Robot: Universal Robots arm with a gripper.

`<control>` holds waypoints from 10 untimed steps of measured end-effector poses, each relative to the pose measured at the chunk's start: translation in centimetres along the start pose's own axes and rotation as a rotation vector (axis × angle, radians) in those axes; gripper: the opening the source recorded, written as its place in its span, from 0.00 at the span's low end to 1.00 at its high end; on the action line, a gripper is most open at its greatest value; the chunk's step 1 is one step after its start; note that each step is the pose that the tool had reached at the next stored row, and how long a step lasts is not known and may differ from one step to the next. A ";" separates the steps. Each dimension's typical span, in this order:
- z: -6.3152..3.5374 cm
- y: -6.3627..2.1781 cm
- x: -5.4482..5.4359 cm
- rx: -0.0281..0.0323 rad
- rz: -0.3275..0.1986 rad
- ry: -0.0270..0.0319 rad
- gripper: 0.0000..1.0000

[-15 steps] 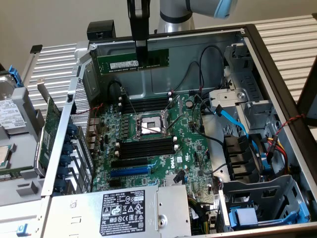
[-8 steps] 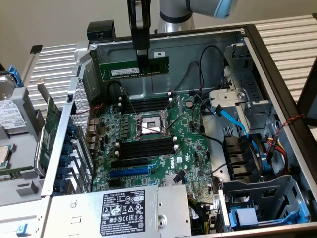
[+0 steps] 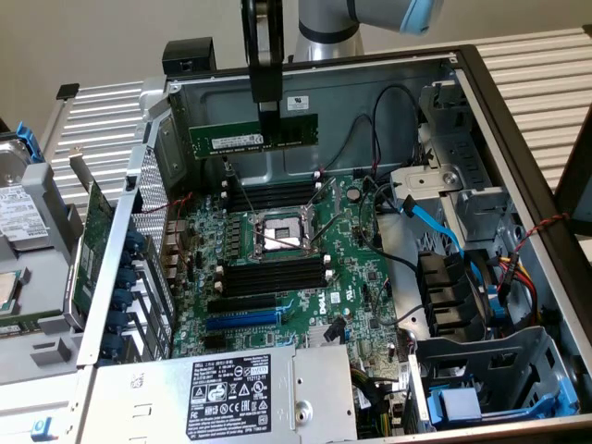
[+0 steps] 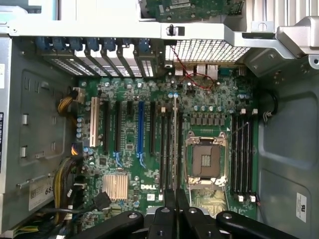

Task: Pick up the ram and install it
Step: 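Pick up the ram and move it above insertion slot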

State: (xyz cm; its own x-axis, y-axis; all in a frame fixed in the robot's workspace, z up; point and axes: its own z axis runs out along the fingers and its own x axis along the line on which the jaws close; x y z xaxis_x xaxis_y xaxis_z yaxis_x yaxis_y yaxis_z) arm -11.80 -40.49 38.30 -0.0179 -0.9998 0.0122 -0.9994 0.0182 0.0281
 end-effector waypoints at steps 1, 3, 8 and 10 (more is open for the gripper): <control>0.04 -0.08 0.0 -0.0001 0.000 -0.0001 0.13; 0.14 -0.29 0.0 -0.0002 0.000 -0.0004 0.13; 0.40 -0.53 0.0 -0.0004 0.000 -0.0005 0.13; 0.47 -0.55 0.0 -0.0005 0.000 -0.0007 0.13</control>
State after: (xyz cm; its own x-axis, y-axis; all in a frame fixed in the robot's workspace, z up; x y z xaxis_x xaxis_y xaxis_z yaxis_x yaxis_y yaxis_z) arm -11.26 -40.48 37.82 -0.0179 -0.9998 0.0115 -0.9994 0.0182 0.0285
